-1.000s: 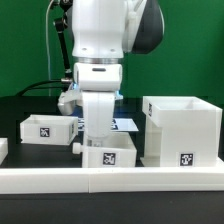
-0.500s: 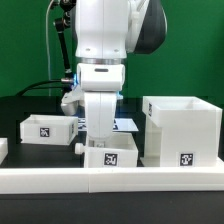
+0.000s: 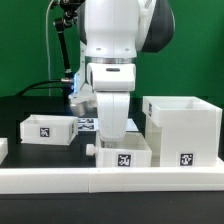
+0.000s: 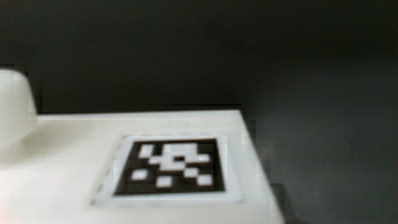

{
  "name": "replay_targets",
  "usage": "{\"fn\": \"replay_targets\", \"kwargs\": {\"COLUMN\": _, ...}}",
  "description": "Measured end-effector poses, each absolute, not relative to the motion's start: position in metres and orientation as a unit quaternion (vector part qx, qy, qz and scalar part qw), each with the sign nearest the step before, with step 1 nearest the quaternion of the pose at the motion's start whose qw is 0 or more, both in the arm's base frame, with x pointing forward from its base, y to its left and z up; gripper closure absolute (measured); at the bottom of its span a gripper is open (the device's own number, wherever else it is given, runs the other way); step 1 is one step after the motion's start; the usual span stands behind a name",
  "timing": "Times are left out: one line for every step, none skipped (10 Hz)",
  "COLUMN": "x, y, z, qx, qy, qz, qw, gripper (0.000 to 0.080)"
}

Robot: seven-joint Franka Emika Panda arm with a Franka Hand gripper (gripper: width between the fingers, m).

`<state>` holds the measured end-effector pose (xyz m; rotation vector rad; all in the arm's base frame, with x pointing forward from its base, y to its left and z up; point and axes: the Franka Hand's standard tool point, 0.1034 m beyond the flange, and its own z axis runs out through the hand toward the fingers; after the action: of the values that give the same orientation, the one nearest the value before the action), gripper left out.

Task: Assemble drawer

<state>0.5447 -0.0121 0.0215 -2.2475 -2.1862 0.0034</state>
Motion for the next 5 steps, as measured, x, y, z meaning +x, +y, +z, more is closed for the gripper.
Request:
{"fn": "replay_targets", "kwargs": {"x": 0.5458, "y": -0.0108, "z": 0.0220, "qx": -0.717, "qy": -0.698, "qz": 0.000, "qw": 0.002, "gripper": 0.0758}}
{"fn": "replay_targets", "kwargs": {"x": 0.5454, "y": -0.0127, "z": 0.0217, "qx": -0.721, "qy": -0.693, "qz": -0.001, "qw": 0.002, "gripper": 0.0758}}
{"fn": "replay_targets", "kwargs": {"x": 0.5451, "y": -0.0131, "z": 0.0212, "qx": -0.721, "qy": -0.693, "qz": 0.000, "qw": 0.002, "gripper": 0.0758}}
{"fn": "replay_targets", "kwargs": {"x": 0.5447, "y": -0.0129, "z": 0.0208, "qx": -0.721, "qy": -0.693, "qz": 0.000, "qw": 0.002, "gripper": 0.0758}}
{"fn": "replay_targets", "kwargs": {"x": 0.5436, "y": -0.0106, "z": 0.0194, "qx": -0.720, "qy": -0.694, "qz": 0.001, "qw": 0.004, "gripper": 0.0758}}
